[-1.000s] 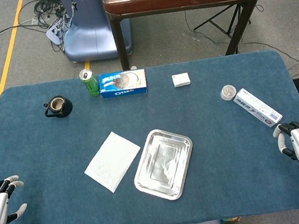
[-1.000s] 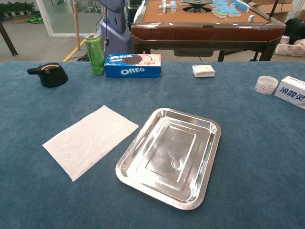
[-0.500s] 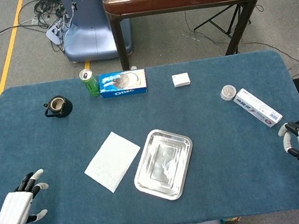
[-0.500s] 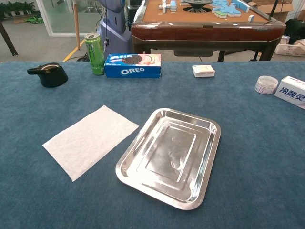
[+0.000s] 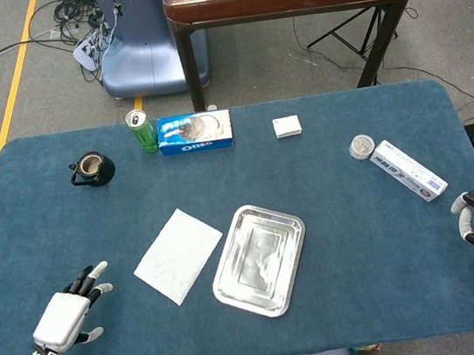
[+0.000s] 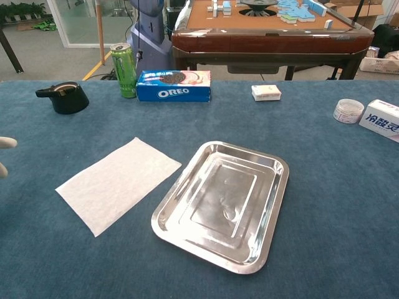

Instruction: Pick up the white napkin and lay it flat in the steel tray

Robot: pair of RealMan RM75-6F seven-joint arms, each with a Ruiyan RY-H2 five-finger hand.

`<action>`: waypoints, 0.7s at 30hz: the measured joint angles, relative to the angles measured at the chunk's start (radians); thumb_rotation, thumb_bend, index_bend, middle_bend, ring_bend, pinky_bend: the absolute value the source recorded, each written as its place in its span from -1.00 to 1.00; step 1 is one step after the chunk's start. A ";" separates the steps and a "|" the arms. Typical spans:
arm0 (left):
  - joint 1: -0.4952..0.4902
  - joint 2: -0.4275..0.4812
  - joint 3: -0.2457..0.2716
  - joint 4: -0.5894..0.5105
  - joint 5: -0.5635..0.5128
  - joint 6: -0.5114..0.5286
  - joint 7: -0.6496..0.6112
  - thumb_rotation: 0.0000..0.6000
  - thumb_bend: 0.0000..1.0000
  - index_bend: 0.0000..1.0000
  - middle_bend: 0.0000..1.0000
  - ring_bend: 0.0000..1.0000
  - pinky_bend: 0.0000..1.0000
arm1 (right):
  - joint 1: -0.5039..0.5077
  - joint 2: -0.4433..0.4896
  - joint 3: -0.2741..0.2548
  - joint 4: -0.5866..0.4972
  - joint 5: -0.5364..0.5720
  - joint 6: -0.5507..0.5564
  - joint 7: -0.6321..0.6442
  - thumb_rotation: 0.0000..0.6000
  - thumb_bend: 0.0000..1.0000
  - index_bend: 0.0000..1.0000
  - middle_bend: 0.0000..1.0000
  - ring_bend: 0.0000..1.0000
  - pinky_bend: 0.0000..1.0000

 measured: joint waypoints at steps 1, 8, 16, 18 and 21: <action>-0.004 -0.007 -0.001 0.002 0.000 -0.004 0.001 1.00 -0.90 -0.41 -0.92 -0.97 -0.36 | 0.000 0.000 0.000 0.000 0.000 0.000 0.001 1.00 0.39 0.09 0.11 -0.12 0.12; -0.033 -0.059 -0.026 0.000 -0.038 -0.034 0.006 1.00 -0.90 -0.34 -0.92 -0.97 -0.36 | 0.001 0.000 0.000 0.002 0.002 -0.005 0.001 1.00 0.39 0.09 0.11 -0.12 0.12; -0.066 -0.092 -0.041 -0.015 -0.082 -0.087 0.069 1.00 -0.90 -0.31 -0.92 -0.97 -0.36 | -0.003 0.004 0.002 -0.002 -0.001 0.004 0.006 1.00 0.39 0.09 0.11 -0.12 0.12; -0.076 -0.103 -0.045 -0.021 -0.100 -0.106 0.088 1.00 -0.90 -0.31 -0.92 -0.97 -0.36 | -0.003 0.005 0.002 -0.002 -0.001 0.003 0.007 1.00 0.39 0.09 0.11 -0.12 0.12; -0.090 -0.123 -0.051 -0.022 -0.122 -0.126 0.108 1.00 -0.90 -0.30 -0.92 -0.97 -0.36 | -0.004 0.006 0.002 -0.002 0.000 0.002 0.008 1.00 0.39 0.09 0.11 -0.12 0.12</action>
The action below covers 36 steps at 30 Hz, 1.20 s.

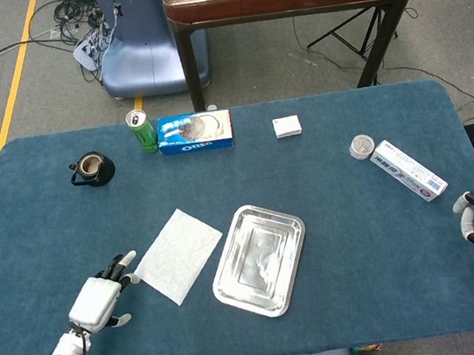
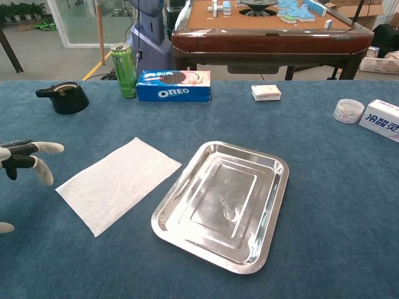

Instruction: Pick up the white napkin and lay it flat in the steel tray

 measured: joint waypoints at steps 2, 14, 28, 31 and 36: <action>-0.007 -0.011 -0.002 0.002 -0.009 -0.009 0.006 1.00 -0.90 -0.30 -0.92 -0.97 -0.36 | 0.000 0.001 0.000 0.000 0.001 0.000 0.001 1.00 0.39 0.09 0.11 -0.12 0.12; -0.032 -0.079 -0.016 0.048 -0.035 -0.011 0.005 1.00 -0.90 -0.26 -0.95 -0.99 -0.43 | -0.001 0.002 0.001 -0.001 0.001 -0.001 0.003 1.00 0.39 0.09 0.11 -0.12 0.12; -0.050 -0.143 -0.013 0.126 -0.053 -0.009 0.036 1.00 -0.90 -0.25 -1.00 -1.00 -0.83 | -0.002 0.003 0.002 0.000 0.002 -0.001 0.005 1.00 0.39 0.09 0.11 -0.12 0.12; -0.055 -0.151 -0.014 0.130 -0.060 -0.013 0.037 1.00 -0.90 -0.25 -1.00 -1.00 -0.83 | -0.001 0.002 0.002 0.001 0.002 -0.003 0.005 1.00 0.39 0.09 0.11 -0.12 0.12; -0.065 -0.166 -0.019 0.141 -0.067 -0.017 0.039 1.00 -0.90 -0.22 -1.00 -1.00 -0.83 | 0.000 0.001 0.000 0.001 0.001 -0.006 0.005 1.00 0.39 0.09 0.11 -0.12 0.12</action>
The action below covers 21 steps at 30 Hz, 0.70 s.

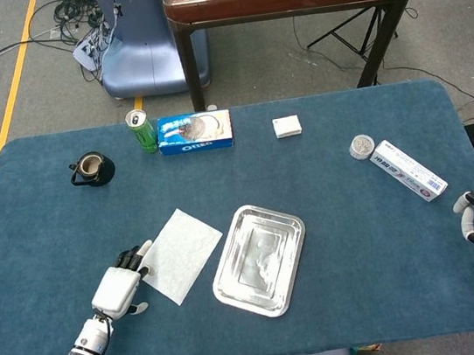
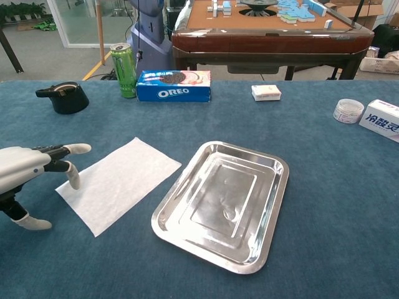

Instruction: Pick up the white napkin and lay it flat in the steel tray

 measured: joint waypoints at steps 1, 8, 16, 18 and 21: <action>-0.002 -0.004 -0.001 0.003 -0.001 0.000 0.001 1.00 -0.90 -0.22 -1.00 -1.00 -0.83 | 0.000 0.000 0.000 0.000 0.000 0.000 0.000 1.00 0.39 0.09 0.12 -0.12 0.12; -0.010 -0.033 -0.005 0.032 -0.005 0.004 -0.004 1.00 -0.90 -0.20 -1.00 -1.00 -0.83 | -0.001 0.001 0.001 0.000 0.001 0.001 0.001 1.00 0.39 0.09 0.12 -0.12 0.12; -0.015 -0.063 -0.010 0.055 -0.019 0.010 -0.007 1.00 -0.90 -0.18 -1.00 -1.00 -0.83 | 0.000 0.001 0.000 0.000 0.000 0.000 0.003 1.00 0.39 0.09 0.12 -0.12 0.12; -0.016 -0.068 -0.010 0.060 -0.020 0.010 -0.004 1.00 -0.90 -0.17 -1.00 -1.00 -0.83 | 0.000 0.001 0.000 0.000 0.001 0.000 0.003 1.00 0.39 0.09 0.12 -0.12 0.12; -0.017 -0.080 -0.012 0.069 -0.022 0.015 -0.006 1.00 -0.90 -0.14 -1.00 -1.00 -0.83 | 0.000 0.000 0.000 0.001 0.001 -0.001 0.004 1.00 0.39 0.09 0.12 -0.12 0.12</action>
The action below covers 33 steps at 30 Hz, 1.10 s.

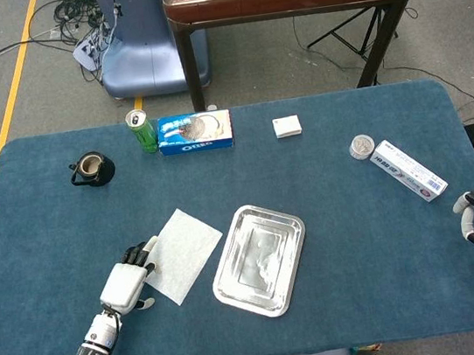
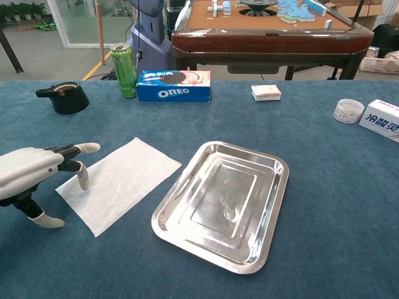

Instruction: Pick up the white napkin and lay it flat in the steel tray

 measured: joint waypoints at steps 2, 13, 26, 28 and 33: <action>0.000 -0.006 -0.002 0.004 -0.002 0.003 -0.005 1.00 -0.90 -0.12 -1.00 -1.00 -0.83 | 0.000 0.000 0.000 0.000 0.000 -0.001 0.000 1.00 0.39 0.09 0.11 -0.12 0.12; -0.021 -0.046 -0.017 0.023 -0.016 -0.006 -0.012 1.00 -0.90 -0.08 -1.00 -1.00 -0.83 | 0.001 -0.001 -0.001 0.001 -0.001 -0.002 0.000 1.00 0.39 0.09 0.12 -0.12 0.12; -0.030 -0.065 -0.029 0.038 -0.022 0.011 -0.023 1.00 -0.81 0.01 -1.00 -1.00 -0.83 | -0.001 0.001 0.000 0.000 -0.002 0.001 0.004 1.00 0.39 0.09 0.12 -0.12 0.12; -0.030 -0.068 -0.030 0.039 -0.025 0.014 -0.023 1.00 -0.77 0.04 -1.00 -1.00 -0.82 | -0.001 0.001 -0.001 0.000 -0.002 0.000 0.003 1.00 0.39 0.09 0.12 -0.12 0.12; -0.029 -0.073 -0.033 0.039 -0.032 0.018 -0.019 1.00 -0.66 0.10 -1.00 -1.00 -0.81 | -0.001 0.000 -0.001 0.000 -0.001 0.000 0.002 1.00 0.39 0.09 0.12 -0.12 0.12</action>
